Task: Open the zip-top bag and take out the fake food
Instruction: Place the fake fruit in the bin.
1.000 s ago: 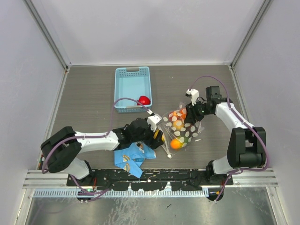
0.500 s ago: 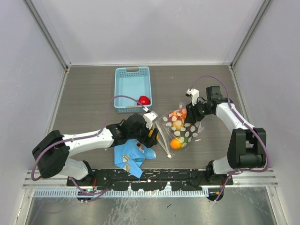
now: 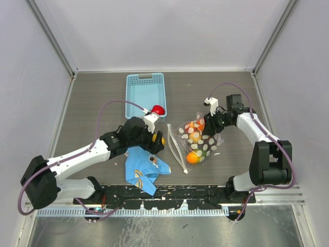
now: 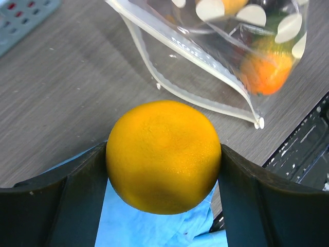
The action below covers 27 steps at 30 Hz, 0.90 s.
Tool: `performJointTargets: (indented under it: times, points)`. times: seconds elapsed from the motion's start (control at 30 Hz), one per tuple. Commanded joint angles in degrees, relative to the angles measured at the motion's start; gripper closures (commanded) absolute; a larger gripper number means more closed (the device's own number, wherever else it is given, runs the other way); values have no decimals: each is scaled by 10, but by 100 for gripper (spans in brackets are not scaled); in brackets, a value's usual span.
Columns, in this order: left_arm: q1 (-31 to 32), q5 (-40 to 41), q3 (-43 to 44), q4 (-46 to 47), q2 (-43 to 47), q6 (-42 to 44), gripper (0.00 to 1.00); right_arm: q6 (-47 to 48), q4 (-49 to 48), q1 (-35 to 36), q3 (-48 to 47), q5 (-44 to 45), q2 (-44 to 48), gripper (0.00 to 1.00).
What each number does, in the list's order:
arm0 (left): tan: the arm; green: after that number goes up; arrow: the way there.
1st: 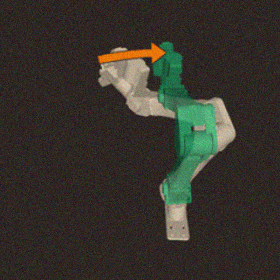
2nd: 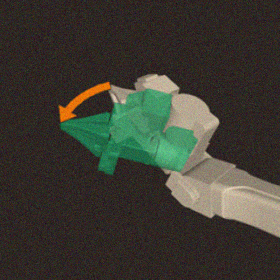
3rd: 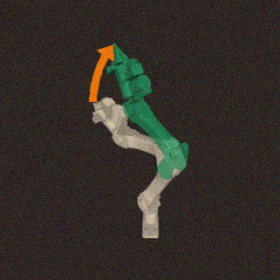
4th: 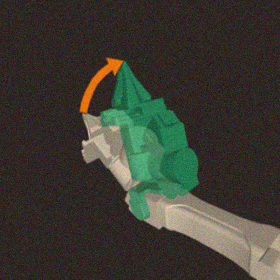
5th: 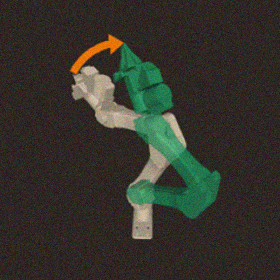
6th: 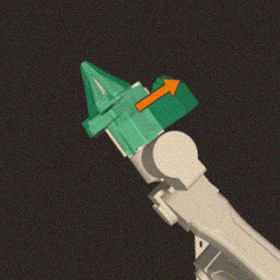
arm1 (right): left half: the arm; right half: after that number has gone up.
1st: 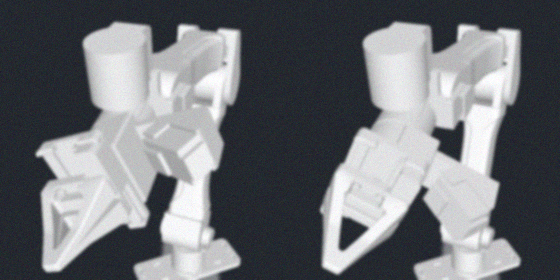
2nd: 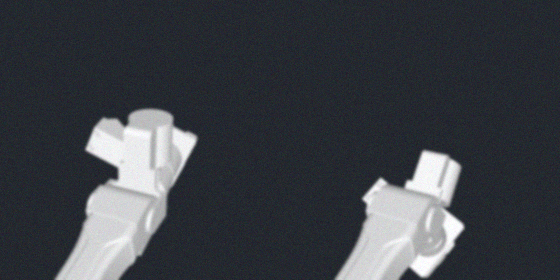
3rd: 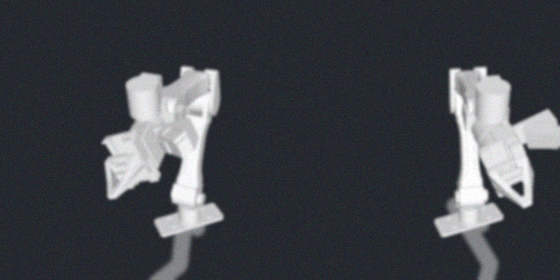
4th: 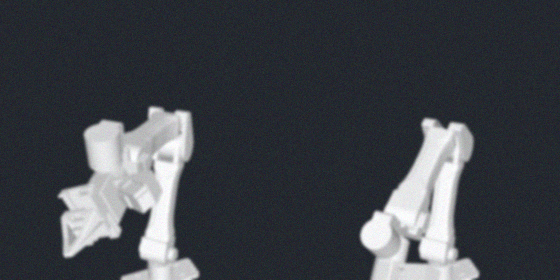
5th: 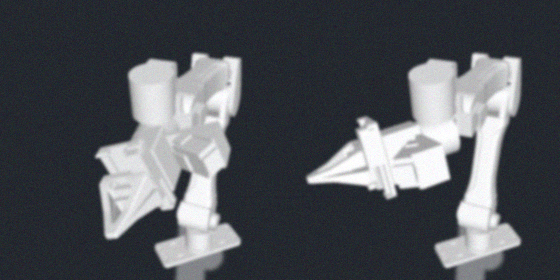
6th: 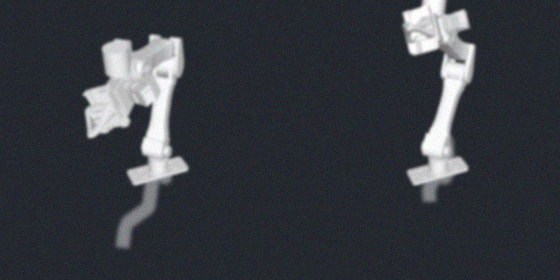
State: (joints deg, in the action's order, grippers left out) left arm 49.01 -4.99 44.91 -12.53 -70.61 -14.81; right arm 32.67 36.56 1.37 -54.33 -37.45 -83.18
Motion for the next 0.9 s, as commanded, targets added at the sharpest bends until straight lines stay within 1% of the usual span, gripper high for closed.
performJointTargets:
  times: [0.0,0.2,0.47,0.7,0.87]
  points:
    - [-28,-16,29,2,34,-10,74,5,1,-3,-11,-16,18,52]
    - [-66,-28,44,14,41,-10,74,5,2,-3,-11,-16,18,52]
    - [-116,-40,71,28,28,-9,73,6,3,-3,-12,-17,18,52]
    - [-163,-40,78,49,23,-14,71,7,4,-3,-13,-17,19,52]
    - [-197,-34,92,58,4,-21,70,7,4,-3,-12,-15,19,52]
